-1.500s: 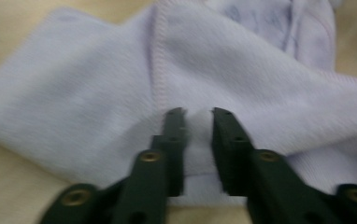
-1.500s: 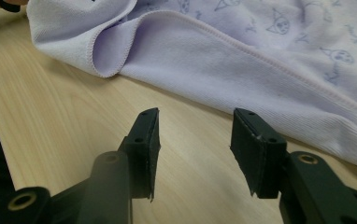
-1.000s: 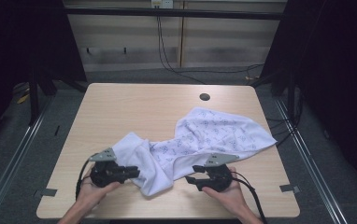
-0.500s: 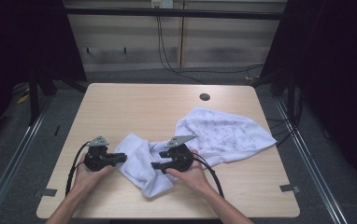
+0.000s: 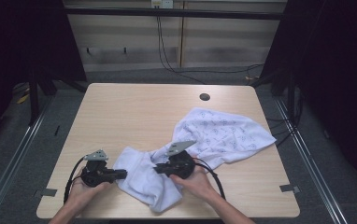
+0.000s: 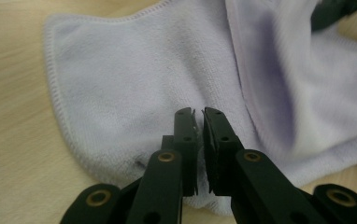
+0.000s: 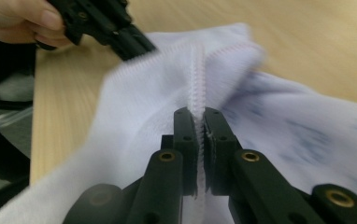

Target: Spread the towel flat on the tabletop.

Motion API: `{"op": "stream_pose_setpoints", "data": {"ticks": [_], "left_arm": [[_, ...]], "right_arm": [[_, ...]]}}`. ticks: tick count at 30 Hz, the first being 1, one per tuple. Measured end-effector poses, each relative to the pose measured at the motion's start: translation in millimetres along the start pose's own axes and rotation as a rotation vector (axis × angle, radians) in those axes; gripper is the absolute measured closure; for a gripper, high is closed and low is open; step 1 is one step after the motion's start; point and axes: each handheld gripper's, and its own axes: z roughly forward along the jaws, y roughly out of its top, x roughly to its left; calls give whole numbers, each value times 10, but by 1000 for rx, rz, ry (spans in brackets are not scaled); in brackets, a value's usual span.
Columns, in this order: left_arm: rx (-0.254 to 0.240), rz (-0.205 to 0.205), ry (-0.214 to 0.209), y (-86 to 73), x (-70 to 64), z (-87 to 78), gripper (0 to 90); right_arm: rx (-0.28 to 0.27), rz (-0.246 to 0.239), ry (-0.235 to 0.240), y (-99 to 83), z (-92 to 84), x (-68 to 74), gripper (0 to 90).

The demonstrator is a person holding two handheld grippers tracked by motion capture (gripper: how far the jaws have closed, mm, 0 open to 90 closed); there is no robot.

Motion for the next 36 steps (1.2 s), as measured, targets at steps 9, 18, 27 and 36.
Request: {"op": "stream_pose_setpoints", "data": {"ticks": [9, 18, 27, 36], "left_arm": [[61, 43, -83, 37, -269, 130, 840], [-33, 16, -114, 95, -232, 28, 741], [-44, -71, 15, 169, 238, 24, 653], [-9, -21, 55, 189, 173, 165, 628]], "right_arm": [[13, 122, -149, -633, -845, -302, 865], [68, 205, -246, -1037, -1212, -445, 764], [-11, 200, -247, -847, -1129, -609, 644], [30, 214, -244, -884, -981, -713, 570]]}}
